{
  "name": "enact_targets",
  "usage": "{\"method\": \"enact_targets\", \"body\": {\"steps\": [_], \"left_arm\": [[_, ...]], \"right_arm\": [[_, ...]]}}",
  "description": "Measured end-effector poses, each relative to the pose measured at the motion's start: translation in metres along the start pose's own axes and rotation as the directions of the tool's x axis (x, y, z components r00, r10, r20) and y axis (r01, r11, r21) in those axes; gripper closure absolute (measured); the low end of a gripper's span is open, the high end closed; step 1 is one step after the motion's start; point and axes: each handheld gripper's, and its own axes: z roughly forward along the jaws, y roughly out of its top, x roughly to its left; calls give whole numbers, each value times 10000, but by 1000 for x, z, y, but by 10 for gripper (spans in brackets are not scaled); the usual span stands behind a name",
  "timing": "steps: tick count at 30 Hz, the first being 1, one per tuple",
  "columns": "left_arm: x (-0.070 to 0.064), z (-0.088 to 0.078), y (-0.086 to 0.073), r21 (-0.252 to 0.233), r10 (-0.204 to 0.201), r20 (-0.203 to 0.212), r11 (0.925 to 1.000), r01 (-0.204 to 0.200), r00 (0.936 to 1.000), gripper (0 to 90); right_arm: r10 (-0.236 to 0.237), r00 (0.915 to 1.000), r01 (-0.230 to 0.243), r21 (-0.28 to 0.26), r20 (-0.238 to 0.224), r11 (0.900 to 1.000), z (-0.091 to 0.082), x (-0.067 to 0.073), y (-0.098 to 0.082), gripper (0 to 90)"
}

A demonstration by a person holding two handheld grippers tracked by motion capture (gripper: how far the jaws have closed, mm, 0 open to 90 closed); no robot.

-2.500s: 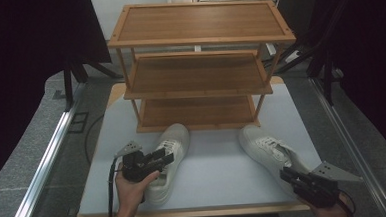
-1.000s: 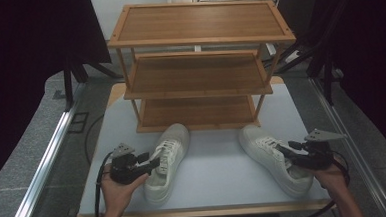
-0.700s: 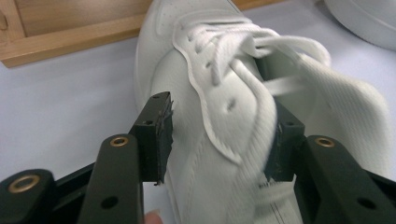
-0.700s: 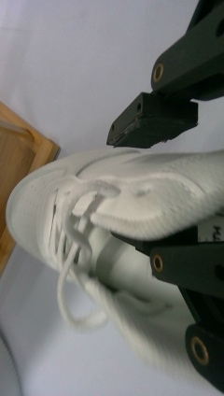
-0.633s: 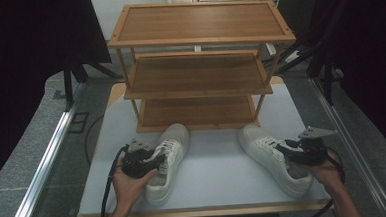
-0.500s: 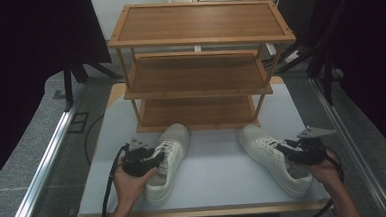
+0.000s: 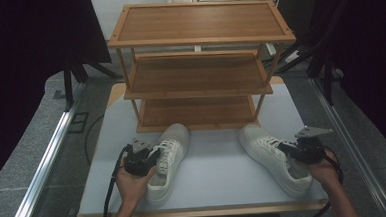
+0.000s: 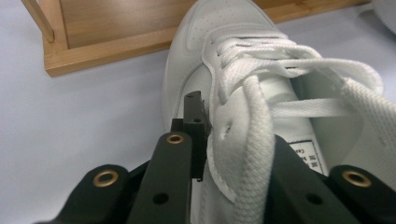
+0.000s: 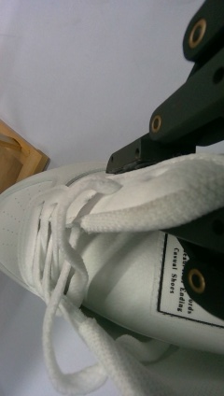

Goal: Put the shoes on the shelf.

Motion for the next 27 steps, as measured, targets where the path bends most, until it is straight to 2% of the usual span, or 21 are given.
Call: {"method": "enact_targets", "body": {"steps": [4,7,8,10,12,15,18,20,24,27], "left_arm": [[4,-4,-1,-304,-141,273,9994,150,9995,832],[6,-13,1,-766,-209,516,9968,248,9984,833],[7,-17,2,-906,-331,705,9951,394,9970,832],[11,-25,5,-1152,-682,1206,9899,822,9903,831],[14,-34,7,-1415,-1043,1795,9813,1306,9782,831],[13,-45,10,-1759,-1175,2229,9716,1585,9677,830],[12,-55,14,-2047,-1219,2614,9624,1784,9575,828],[11,-59,17,-2145,-1313,2905,9564,1983,9478,827],[11,-66,22,-2357,-1462,3354,9434,2332,9306,826],[10,-71,28,-2563,-1490,3482,9345,2469,9255,825]], "right_arm": [[224,9997,-225,-114,-62,9997,-1,0,0,846],[528,9983,-536,-311,-251,9981,-4,-1,-3,846],[632,9975,-646,-443,-320,9969,-6,-1,-3,846],[904,9947,-937,-726,-480,9929,-10,-1,-5,846],[1255,9902,-1314,-1032,-619,9859,-15,1,-6,846],[1693,9813,-1818,-1522,-911,9715,-24,5,-7,846],[2217,9680,-2419,-2024,-1176,9490,-34,10,-7,845],[2497,9589,-2755,-2323,-1346,9328,-40,14,-6,845],[2771,9454,-3172,-2891,-1718,9032,-53,24,-1,846],[2806,9412,-3292,-3250,-1879,8866,-64,31,6,845]]}}
